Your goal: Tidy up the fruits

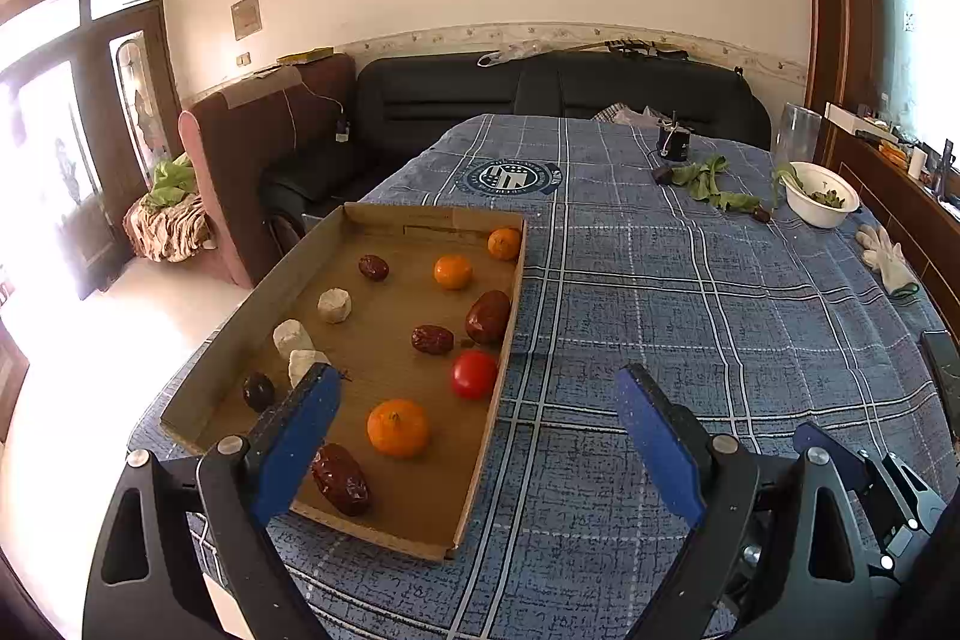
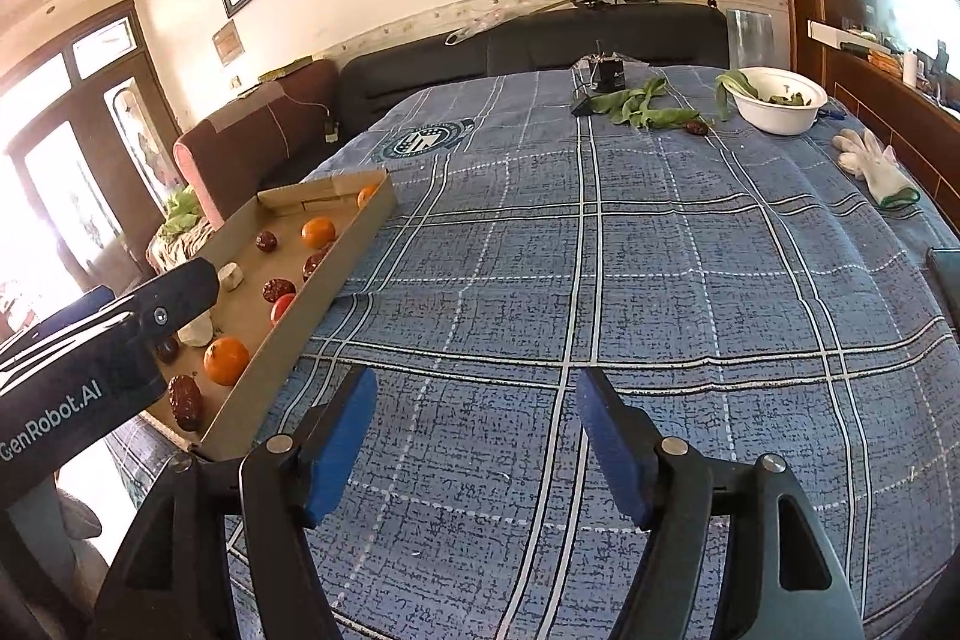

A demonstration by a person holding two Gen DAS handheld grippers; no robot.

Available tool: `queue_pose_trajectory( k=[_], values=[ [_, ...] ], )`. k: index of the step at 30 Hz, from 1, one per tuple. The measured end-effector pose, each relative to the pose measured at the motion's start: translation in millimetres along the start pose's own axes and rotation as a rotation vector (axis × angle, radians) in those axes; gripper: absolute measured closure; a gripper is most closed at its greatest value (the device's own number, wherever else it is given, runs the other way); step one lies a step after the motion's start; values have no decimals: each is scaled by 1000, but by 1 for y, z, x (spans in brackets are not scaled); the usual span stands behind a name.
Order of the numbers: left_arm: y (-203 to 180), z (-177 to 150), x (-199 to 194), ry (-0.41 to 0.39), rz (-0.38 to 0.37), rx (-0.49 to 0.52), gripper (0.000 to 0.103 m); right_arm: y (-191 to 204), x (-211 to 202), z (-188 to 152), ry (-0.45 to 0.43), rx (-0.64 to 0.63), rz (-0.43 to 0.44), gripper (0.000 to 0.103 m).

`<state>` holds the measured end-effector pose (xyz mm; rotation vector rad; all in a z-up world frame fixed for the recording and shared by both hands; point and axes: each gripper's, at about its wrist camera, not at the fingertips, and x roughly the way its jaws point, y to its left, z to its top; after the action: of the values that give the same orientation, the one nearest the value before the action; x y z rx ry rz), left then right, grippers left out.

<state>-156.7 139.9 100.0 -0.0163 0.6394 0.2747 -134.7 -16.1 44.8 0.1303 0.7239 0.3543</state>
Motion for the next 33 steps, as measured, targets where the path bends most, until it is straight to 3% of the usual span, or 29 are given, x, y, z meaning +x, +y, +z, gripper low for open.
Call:
queue_pose_trajectory(
  k=[33],
  values=[
    [10, -6, -12, -88, -45, -75, 10, 17, -4, -3, -30, -74, -73, 18]
  ],
)
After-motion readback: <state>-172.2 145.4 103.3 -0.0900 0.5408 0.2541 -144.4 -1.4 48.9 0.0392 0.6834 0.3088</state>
